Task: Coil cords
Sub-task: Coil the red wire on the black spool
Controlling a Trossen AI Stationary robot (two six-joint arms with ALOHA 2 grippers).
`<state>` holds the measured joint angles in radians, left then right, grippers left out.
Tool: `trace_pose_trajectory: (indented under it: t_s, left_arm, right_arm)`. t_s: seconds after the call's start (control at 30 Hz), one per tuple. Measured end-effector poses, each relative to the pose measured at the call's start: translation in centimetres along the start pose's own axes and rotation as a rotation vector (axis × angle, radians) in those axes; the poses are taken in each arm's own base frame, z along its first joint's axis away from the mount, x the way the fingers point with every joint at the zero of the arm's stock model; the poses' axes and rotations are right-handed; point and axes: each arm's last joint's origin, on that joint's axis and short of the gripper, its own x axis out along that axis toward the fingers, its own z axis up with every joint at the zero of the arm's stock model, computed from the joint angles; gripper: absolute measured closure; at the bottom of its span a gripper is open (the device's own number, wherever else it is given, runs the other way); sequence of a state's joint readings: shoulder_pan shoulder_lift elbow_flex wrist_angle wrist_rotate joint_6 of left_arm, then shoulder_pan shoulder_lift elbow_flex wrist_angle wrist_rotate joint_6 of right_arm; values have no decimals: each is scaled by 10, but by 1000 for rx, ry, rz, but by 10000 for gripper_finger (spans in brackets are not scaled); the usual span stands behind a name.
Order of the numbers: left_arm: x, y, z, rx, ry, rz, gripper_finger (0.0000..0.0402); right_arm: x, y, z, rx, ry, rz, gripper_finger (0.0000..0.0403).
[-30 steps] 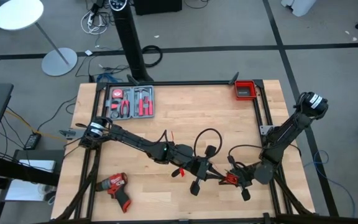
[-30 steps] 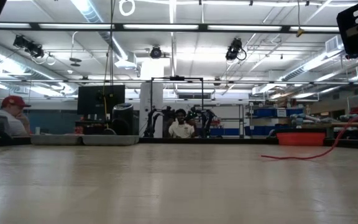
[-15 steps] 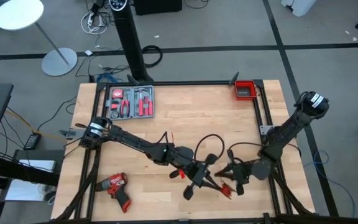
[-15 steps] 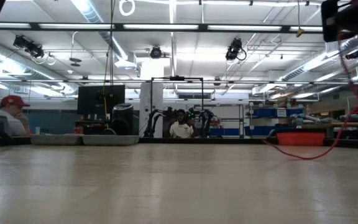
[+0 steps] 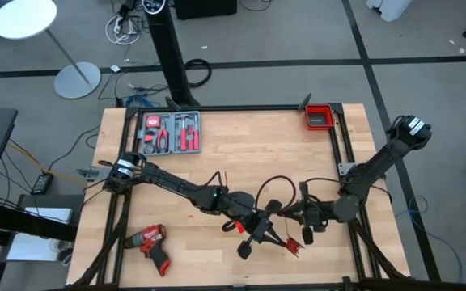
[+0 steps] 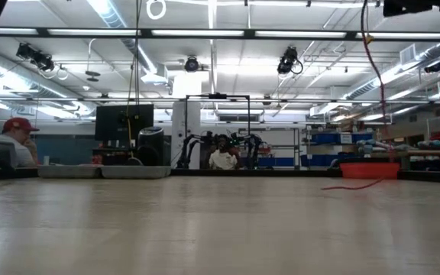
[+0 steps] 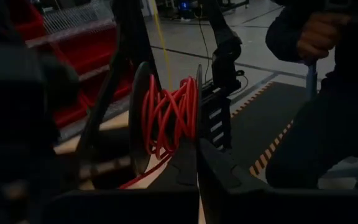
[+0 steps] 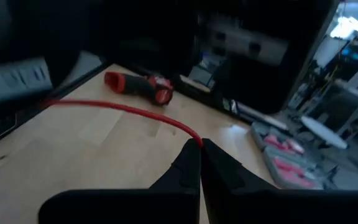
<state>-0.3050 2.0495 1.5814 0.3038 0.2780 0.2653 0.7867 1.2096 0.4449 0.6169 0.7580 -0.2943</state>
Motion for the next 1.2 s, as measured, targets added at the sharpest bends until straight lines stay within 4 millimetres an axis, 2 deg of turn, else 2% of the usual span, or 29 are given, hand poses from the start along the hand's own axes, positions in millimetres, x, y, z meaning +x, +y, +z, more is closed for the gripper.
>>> trace_pose_trajectory:
  t_s: [0.33, 0.43, 0.7, 0.87, 1.2]
  left_arm:
    - [-2, -1, -18, -112, 191, 44, 402]
    - [-3, -1, -22, -144, 242, 76, 402]
    - [-5, 6, -24, -169, 257, 128, 402]
    - [-6, 6, -26, -165, 281, 169, 402]
    - [-9, 0, -35, -175, 431, 264, 402]
  right_arm:
    - [-14, -5, 12, -101, -54, 36, 403]
    - [-11, -5, 12, -146, -6, 49, 403]
    - [3, -3, 32, -212, 84, 99, 403]
    - [6, -1, 35, -220, 138, 125, 403]
    - [-18, 9, 40, -241, 178, 79, 403]
